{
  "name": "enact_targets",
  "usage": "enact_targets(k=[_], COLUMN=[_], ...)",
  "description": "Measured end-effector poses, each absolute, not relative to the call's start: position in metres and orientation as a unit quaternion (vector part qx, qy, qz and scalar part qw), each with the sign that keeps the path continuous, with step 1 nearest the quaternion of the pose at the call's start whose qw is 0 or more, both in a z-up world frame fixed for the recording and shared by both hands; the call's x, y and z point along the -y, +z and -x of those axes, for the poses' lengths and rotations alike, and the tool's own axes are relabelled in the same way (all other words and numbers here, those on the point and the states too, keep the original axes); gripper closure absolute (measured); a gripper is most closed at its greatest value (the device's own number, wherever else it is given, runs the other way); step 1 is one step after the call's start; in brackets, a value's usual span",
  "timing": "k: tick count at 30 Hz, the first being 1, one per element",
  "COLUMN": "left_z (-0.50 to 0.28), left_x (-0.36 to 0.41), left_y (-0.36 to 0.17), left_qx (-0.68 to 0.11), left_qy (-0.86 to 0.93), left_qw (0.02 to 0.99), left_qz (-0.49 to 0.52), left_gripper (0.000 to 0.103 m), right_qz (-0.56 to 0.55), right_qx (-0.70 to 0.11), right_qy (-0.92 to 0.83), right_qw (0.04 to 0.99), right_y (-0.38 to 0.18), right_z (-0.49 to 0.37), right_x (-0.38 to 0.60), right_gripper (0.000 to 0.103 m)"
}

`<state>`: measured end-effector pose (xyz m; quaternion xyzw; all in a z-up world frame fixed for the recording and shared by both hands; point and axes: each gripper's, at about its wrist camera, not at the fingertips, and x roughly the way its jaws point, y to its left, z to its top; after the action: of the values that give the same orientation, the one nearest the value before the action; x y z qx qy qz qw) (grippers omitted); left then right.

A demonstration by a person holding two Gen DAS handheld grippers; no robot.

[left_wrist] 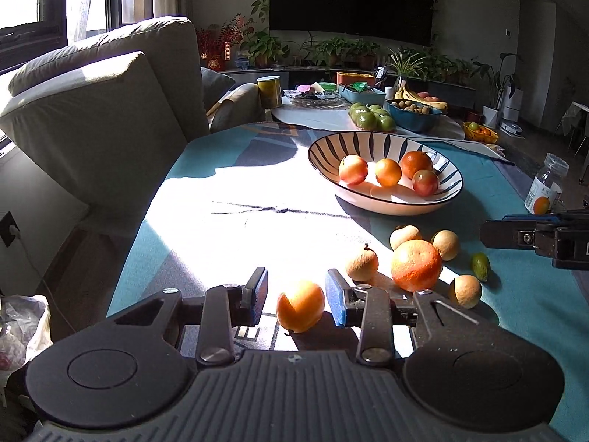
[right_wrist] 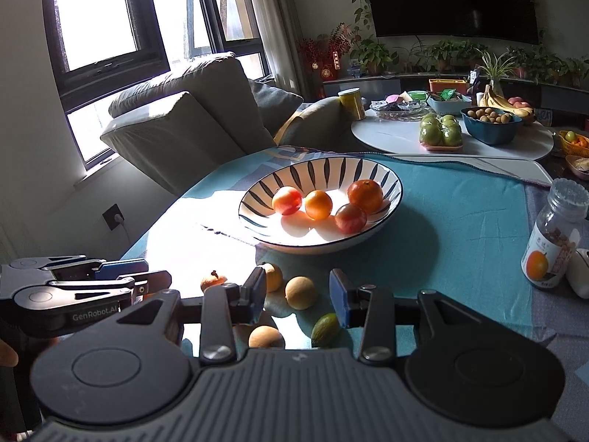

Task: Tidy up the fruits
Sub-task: 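Move both tools back to the remaining fruits on the table, then grasp an orange with the left tool while the right tool grasps a brown round fruit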

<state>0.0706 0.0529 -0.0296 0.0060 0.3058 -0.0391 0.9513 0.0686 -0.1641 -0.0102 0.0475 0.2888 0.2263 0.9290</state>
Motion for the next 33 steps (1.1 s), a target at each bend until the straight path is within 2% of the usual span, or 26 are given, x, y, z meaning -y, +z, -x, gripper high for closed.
enact_targets(k=[9, 10, 11, 12, 33], left_z=[-0.069, -0.070, -0.070, -0.070, -0.058], left_x=[-0.052, -0.054, -0.055, -0.056, -0.045], left_y=[-0.042, -0.044, -0.045, -0.045, -0.023], left_qx=[-0.319, -0.322, -0.325, -0.324, -0.289], left_qy=[-0.049, -0.051, -0.051, -0.051, -0.076], left_qw=[0.947, 0.945, 0.944, 0.944, 0.954], left_qz=[0.006, 0.013, 0.016, 0.016, 0.003], left_gripper=[0.068, 0.069, 0.075, 0.075, 0.075], right_qz=[-0.034, -0.032, -0.029, -0.027, -0.015], right_qx=[-0.300, -0.303, -0.304, -0.305, -0.325], right_qy=[0.243, 0.246, 0.248, 0.250, 0.234], right_qw=[0.922, 0.920, 0.919, 0.919, 0.916], right_y=[-0.020, -0.021, -0.021, -0.023, -0.036], right_z=[-0.052, -0.051, -0.050, -0.048, -0.052], right_x=[0.155, 0.154, 0.152, 0.151, 0.139], right_gripper=[0.018, 0.018, 0.018, 0.018, 0.019])
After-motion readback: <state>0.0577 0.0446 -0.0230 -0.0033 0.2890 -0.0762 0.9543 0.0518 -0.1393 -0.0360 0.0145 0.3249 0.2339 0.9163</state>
